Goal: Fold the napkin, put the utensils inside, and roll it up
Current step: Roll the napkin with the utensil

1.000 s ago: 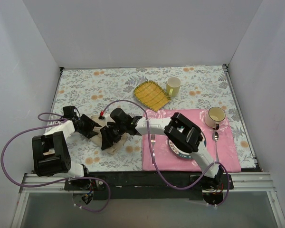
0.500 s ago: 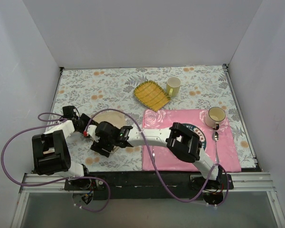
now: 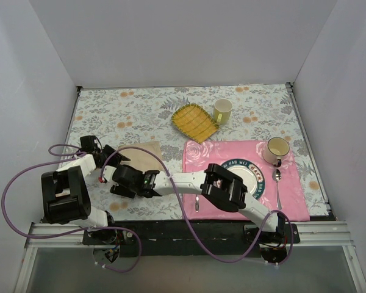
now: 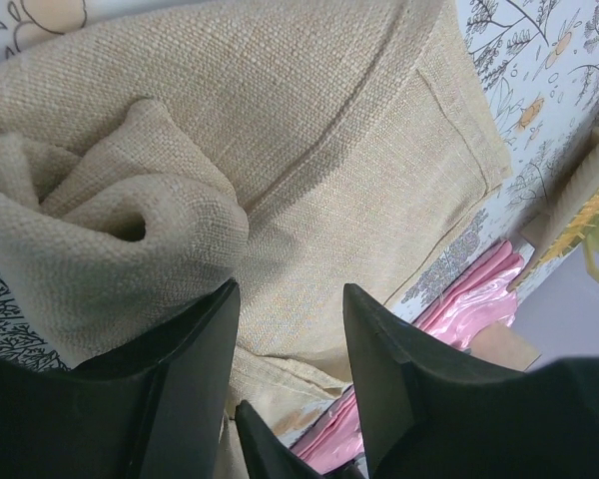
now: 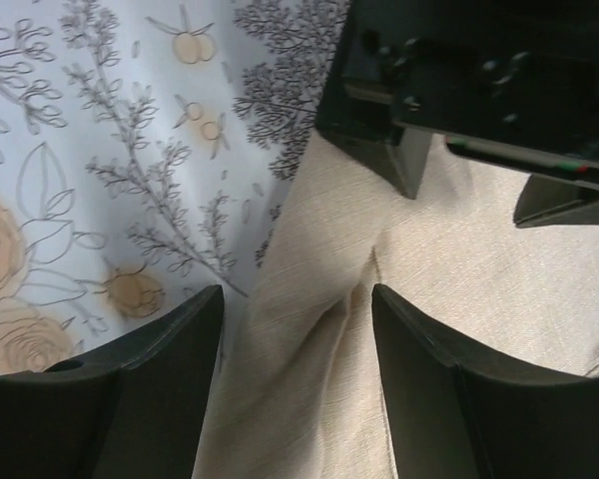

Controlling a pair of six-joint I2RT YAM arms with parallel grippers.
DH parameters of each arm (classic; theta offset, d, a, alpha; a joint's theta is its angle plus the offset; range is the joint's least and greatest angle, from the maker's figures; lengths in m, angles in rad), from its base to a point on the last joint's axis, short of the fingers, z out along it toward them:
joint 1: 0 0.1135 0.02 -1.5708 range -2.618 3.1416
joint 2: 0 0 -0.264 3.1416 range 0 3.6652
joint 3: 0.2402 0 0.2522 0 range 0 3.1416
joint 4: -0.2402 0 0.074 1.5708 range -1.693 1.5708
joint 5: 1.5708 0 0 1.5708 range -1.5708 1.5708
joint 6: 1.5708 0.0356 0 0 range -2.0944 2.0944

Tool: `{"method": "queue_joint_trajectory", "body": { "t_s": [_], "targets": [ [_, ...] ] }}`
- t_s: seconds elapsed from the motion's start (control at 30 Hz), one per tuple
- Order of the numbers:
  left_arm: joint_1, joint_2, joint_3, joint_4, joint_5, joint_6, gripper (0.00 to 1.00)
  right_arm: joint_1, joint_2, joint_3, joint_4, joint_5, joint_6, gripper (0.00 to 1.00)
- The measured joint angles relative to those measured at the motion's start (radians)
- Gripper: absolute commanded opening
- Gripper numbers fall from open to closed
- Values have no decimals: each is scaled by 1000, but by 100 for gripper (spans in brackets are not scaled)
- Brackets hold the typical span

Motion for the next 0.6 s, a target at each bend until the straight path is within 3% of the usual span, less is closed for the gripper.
{"method": "queue_joint_trajectory", "body": {
  "t_s": [0.07,0.17,0.2,0.27,0.3,0.4,0.6],
  "targets": [
    [0,1,0,0,0,0,47,-13,5,0,13,1,2,59],
    [0,3,4,-1,3,2,48,-33,8,-5,29,-27,16,41],
    [0,6,8,0,4,3,49,-39,8,-10,34,-46,29,30],
    [0,9,18,-3,6,13,55,-51,6,-23,52,-78,56,22],
    [0,7,21,-3,5,19,56,-61,4,-34,64,-93,76,13],
    [0,-10,31,-10,-21,51,60,-104,-11,-66,100,-183,142,2],
    [-16,-59,76,-93,-153,92,65,-173,-15,-108,189,-414,329,1]
  ]
}}
